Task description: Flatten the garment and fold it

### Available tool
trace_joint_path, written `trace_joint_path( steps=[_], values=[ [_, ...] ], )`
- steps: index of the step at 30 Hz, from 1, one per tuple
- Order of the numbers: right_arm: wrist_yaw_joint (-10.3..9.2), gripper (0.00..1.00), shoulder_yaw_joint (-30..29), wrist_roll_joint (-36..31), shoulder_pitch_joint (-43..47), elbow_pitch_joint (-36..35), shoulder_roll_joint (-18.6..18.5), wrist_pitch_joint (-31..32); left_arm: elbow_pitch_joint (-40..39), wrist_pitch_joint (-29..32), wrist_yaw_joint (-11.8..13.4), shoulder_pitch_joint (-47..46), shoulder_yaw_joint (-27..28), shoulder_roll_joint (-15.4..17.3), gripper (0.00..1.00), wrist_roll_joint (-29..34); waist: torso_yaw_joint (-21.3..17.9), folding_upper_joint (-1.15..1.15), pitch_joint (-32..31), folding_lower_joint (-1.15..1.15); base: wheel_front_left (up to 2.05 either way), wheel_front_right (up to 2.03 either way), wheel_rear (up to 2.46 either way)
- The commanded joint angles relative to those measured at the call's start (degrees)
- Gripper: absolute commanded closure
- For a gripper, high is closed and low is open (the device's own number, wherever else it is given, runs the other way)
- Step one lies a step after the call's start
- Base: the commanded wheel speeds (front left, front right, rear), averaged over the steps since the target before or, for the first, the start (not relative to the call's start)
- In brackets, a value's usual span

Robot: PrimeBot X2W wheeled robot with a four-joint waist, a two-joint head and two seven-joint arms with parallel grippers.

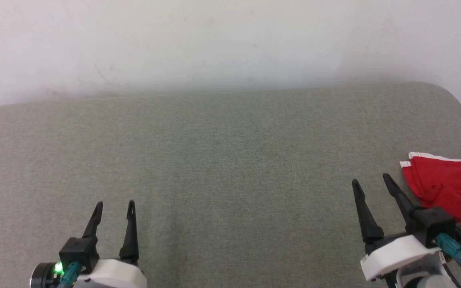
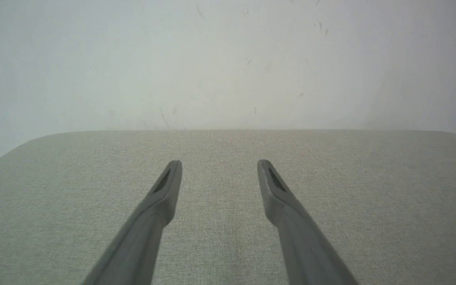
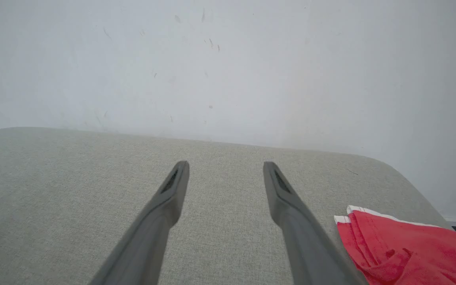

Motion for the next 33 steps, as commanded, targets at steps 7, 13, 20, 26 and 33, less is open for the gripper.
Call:
trace_joint_path(
  steps=[7, 13, 20, 26, 33],
  values=[
    [-0.11, 0.0, -1.86, 0.82, 4.23, -4.4, 0.79, 1.69, 1.14, 0.02, -1.4, 1.32, -0.07, 1.67, 0.0, -0.68, 1.13, 0.0, -1.26, 0.01, 0.0, 0.0, 0.0],
    [-0.11, 0.0, -3.33, 1.2, 6.21, -6.0, 1.05, 2.23, 1.51, -0.05, -2.0, 0.77, -0.66, 1.56, 0.0, -1.36, 1.22, 0.0, -1.21, 0.01, 0.0, 0.0, 0.0],
    [-0.04, 1.0, -3.21, 2.14, 5.86, -5.8, 0.86, 2.03, 1.48, 0.11, -1.92, 0.62, -1.05, 1.3, 1.0, -1.39, 1.18, 0.0, -1.04, 0.01, 0.0, 0.0, 0.0],
    [-0.05, 1.0, -3.19, 1.97, 5.66, -5.73, 0.83, 2.2, 1.19, 0.51, -1.88, 0.56, -1.0, 1.14, 1.0, -1.15, 1.19, 0.0, -1.06, 0.01, 0.0, 0.0, 0.0],
    [-0.05, 1.0, -3.11, 1.63, 5.3, -5.6, 0.85, 2.56, 0.59, 1.33, -1.8, 0.42, -0.93, 0.87, 1.0, -0.67, 1.21, 0.0, -1.09, 0.01, 0.0, 0.0, 0.0]
  ],
)
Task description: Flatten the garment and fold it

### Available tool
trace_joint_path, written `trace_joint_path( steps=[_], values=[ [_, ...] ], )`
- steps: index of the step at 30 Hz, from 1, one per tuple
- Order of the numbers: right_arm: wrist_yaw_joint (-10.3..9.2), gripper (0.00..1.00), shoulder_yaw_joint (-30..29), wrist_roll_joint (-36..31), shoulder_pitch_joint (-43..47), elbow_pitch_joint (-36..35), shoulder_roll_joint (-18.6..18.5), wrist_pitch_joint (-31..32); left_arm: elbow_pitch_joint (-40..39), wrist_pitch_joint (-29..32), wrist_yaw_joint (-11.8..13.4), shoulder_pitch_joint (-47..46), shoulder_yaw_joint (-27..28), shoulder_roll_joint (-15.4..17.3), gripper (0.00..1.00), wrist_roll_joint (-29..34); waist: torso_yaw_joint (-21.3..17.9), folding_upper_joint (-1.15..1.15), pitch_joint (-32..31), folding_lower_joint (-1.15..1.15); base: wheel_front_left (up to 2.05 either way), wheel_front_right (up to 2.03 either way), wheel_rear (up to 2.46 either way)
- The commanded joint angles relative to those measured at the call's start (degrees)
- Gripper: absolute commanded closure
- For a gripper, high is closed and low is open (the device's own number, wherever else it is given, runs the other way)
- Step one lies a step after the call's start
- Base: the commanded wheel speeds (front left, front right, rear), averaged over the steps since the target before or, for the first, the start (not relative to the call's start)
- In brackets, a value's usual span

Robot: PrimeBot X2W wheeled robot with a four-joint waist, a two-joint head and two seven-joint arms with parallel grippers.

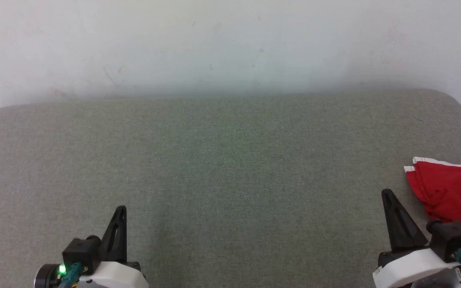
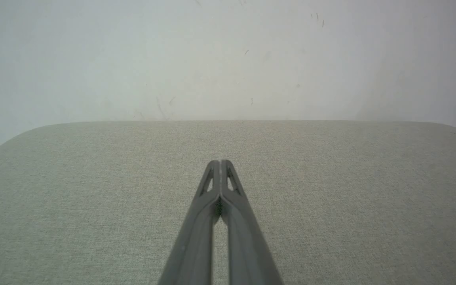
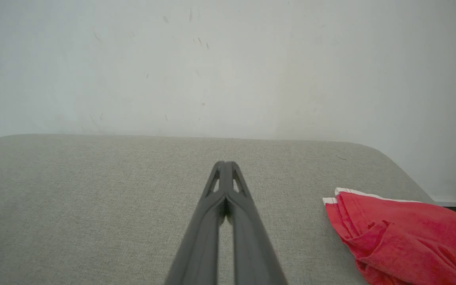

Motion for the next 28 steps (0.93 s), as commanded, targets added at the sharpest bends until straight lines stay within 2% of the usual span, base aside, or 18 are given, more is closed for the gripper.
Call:
trace_joint_path(
  steps=[1, 28],
  values=[
    [-0.01, 1.0, 0.11, -0.43, -0.48, 0.15, 0.03, 0.18, -0.48, 0.27, 0.13, -0.22, 0.08, -0.18, 1.0, 0.63, 0.0, 0.0, -0.01, 0.0, 0.0, 0.0, 0.0],
    [-0.02, 1.0, 0.41, -1.77, -1.89, 0.65, 0.09, 1.58, -2.77, 3.43, 0.44, -0.74, 0.38, -1.22, 1.0, 2.5, 0.07, 0.0, -0.13, 0.0, 0.0, 0.0, 0.0]
  ],
)
